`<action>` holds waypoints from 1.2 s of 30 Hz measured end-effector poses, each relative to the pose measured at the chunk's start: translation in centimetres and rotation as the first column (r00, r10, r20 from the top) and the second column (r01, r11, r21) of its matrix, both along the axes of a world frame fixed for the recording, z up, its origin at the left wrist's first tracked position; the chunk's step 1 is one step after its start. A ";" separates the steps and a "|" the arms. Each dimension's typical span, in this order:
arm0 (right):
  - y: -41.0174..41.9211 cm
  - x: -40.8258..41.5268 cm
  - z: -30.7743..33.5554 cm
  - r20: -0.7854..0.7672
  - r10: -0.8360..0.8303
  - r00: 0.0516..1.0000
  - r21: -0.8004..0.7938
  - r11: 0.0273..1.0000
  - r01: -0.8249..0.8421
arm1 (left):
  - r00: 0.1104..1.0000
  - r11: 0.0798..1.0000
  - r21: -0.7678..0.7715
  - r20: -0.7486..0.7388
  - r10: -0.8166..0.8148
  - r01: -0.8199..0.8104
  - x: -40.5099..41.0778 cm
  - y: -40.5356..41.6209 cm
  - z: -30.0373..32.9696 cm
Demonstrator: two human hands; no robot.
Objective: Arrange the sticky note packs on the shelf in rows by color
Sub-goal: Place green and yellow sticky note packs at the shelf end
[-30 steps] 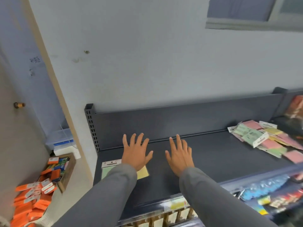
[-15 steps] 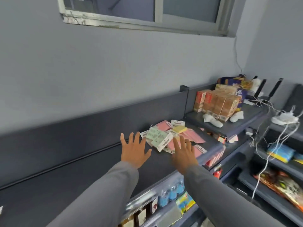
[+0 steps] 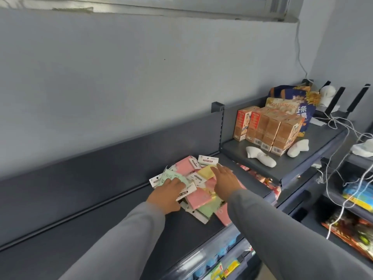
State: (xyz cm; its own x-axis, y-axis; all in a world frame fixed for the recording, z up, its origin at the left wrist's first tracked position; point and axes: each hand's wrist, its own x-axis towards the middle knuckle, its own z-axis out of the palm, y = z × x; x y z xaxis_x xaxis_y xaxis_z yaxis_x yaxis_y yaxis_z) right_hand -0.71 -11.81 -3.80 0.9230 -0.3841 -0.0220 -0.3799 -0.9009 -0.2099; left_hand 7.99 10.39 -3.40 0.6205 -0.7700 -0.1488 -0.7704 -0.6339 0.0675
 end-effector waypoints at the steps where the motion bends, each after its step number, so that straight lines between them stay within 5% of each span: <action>1: -0.6 0.8 0.1 -0.045 0.036 0.998 -0.012 0.999 -0.036 | 0.999 0.999 -0.030 0.001 0.033 -0.033 0.1 0.2 0.1; 5: -2.1 3.6 1.0 -0.145 0.150 0.978 -0.058 0.985 -0.160 | 0.980 0.936 -0.295 -0.004 0.201 -0.194 -0.1 1.7 1.6; 9: -2.0 4.3 1.7 -0.160 0.249 0.955 -0.086 0.961 -0.265 | 0.891 0.692 -0.566 -0.337 0.303 -0.449 -1.7 3.7 3.8; 12: -2.1 3.9 1.9 -0.149 0.290 0.945 -0.036 0.954 -0.298 | 0.845 0.564 -0.630 -0.395 0.359 -0.534 -3.3 5.3 5.0; 17: -1.3 2.6 1.9 -0.205 0.305 0.930 -0.136 0.932 -0.335 | 0.832 0.679 -0.490 -0.224 0.508 -0.547 -5.7 8.1 5.1; 20: 0.4 1.9 2.4 -0.073 0.308 0.949 -0.081 0.946 -0.313 | 0.831 0.791 -0.317 0.020 0.556 -0.522 -6.6 11.1 3.9; 28: 15.2 1.1 3.7 0.209 0.488 0.848 0.113 0.849 -0.516 | 0.678 0.867 -0.122 0.576 0.458 -0.482 -10.3 22.9 2.7; 33: 30.6 1.0 2.9 0.289 0.635 0.717 0.137 0.714 -0.687 | 0.677 0.835 -0.058 0.556 0.482 -0.547 -13.4 36.8 3.5; 36: 40.6 0.5 2.4 0.325 0.662 0.676 0.193 0.653 -0.732 | 0.739 0.807 -0.137 0.336 0.584 -0.575 -15.4 45.8 4.2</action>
State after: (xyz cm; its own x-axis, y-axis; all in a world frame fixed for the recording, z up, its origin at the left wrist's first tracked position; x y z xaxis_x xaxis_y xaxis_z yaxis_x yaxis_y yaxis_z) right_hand -0.21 28.78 -1.38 0.9069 0.3678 0.2056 0.4207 -0.7626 -0.4914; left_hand -7.36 56.15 0.83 0.9534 -0.2455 0.1751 -0.2290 -0.9673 -0.1091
